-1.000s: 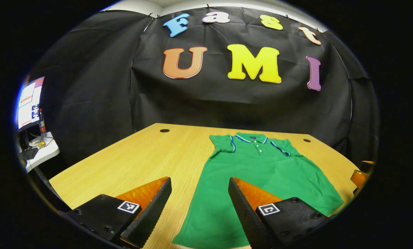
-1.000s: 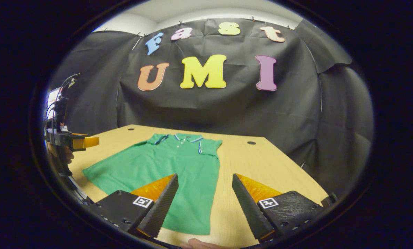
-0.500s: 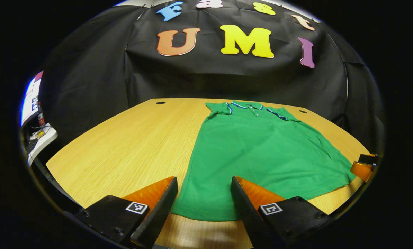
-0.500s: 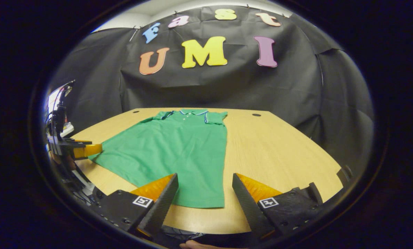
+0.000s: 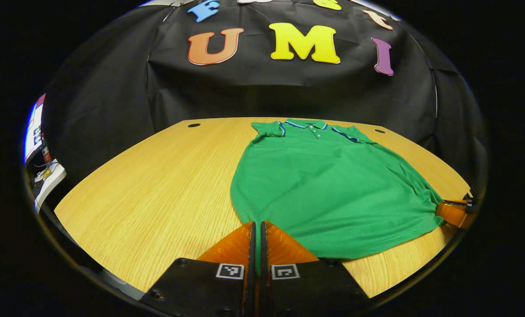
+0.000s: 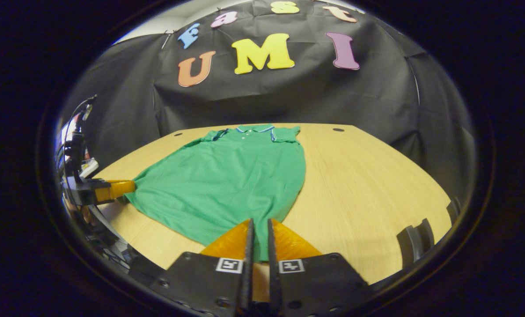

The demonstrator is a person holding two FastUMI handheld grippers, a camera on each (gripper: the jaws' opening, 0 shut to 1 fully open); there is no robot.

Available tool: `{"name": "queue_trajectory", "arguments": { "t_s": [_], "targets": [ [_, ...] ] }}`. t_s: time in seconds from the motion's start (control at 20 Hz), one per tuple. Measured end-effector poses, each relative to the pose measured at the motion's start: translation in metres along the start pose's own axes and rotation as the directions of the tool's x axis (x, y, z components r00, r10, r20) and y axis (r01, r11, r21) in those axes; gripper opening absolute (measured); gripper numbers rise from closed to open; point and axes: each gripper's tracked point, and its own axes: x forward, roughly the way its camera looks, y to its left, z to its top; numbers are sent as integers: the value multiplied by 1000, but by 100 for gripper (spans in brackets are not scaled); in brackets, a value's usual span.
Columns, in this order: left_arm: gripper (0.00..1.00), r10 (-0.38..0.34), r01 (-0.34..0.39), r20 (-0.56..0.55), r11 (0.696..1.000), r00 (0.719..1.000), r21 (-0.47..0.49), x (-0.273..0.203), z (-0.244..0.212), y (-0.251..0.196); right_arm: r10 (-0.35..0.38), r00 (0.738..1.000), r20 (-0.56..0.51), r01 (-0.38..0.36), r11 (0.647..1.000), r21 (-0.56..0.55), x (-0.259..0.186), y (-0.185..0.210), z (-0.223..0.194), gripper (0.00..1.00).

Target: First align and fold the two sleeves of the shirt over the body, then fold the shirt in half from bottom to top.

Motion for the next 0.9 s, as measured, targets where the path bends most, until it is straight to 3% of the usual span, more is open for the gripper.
{"name": "queue_trajectory", "arguments": {
  "t_s": [0.05,0.15,0.3,0.55,0.9],
  "targets": [
    [8,-3,3,0,1000,1000,0,1,2,-1,5,1000,-4,-5,1000,-1,1,1,2,5],
    [6,-11,11,6,1000,1000,-19,-1,7,-4,-8,1000,-2,8,999,-37,-3,-1,6,0],
    [6,-7,8,58,1000,998,-20,-8,29,-1,-24,997,70,31,994,-101,-13,-3,30,0],
    [6,-15,16,157,1000,988,-6,-16,84,-1,-26,982,189,48,992,-117,-14,0,86,0],
    [6,-53,60,281,998,958,-17,29,182,-2,-44,943,329,72,995,-73,35,-11,197,0]
  ]
}}
